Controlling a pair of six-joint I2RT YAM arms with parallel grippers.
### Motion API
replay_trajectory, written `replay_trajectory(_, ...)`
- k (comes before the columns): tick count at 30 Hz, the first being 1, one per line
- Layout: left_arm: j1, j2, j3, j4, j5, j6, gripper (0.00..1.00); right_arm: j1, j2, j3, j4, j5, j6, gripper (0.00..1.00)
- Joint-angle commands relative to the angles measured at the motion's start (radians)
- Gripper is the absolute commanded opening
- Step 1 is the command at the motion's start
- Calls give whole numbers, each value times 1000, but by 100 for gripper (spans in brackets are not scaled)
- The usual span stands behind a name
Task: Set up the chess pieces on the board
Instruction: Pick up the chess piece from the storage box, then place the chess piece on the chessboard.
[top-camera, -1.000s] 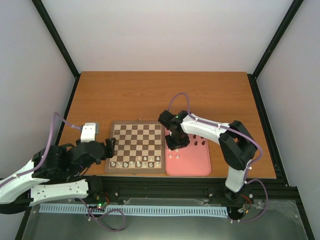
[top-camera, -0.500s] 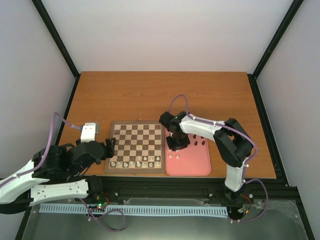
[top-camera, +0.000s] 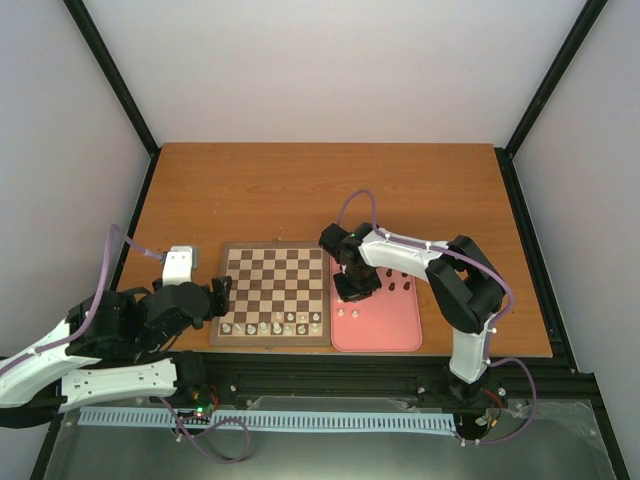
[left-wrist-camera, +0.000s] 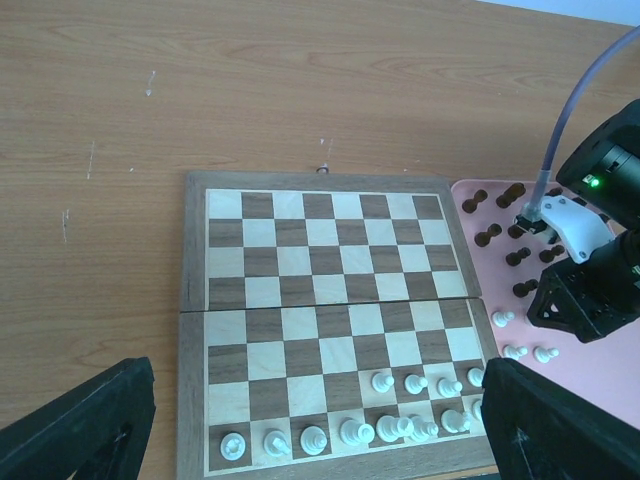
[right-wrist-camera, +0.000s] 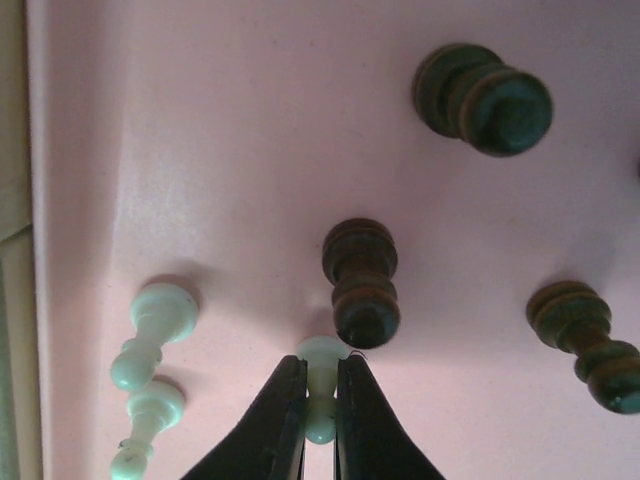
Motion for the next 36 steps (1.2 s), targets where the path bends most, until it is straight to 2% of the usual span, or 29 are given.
replay_trajectory(1, 6, -1, 1, 12, -8, 13, 100, -5, -53, 14, -46, 32, 20, 3)
replay_trajectory(6, 6, -7, 6, 6, -6, 16, 100, 35, -106, 133, -161, 36, 43, 3)
replay_trajectory(11, 6, -22, 20, -4, -19, 22, 100, 106, -61, 327, -218, -2, 63, 3)
replay_trajectory(24, 5, -106, 121, -115, -102, 5, 100, 302, 364, 857, -210, -131, 74, 3)
replay_trajectory(27, 5, -106, 120, -125, -94, 13, 100, 325, 431, 920, -226, -144, 73, 3)
replay_trajectory(36, 6, -125, 80, -84, -64, 21, 100, 361, 472, 924, -273, -124, 75, 3)
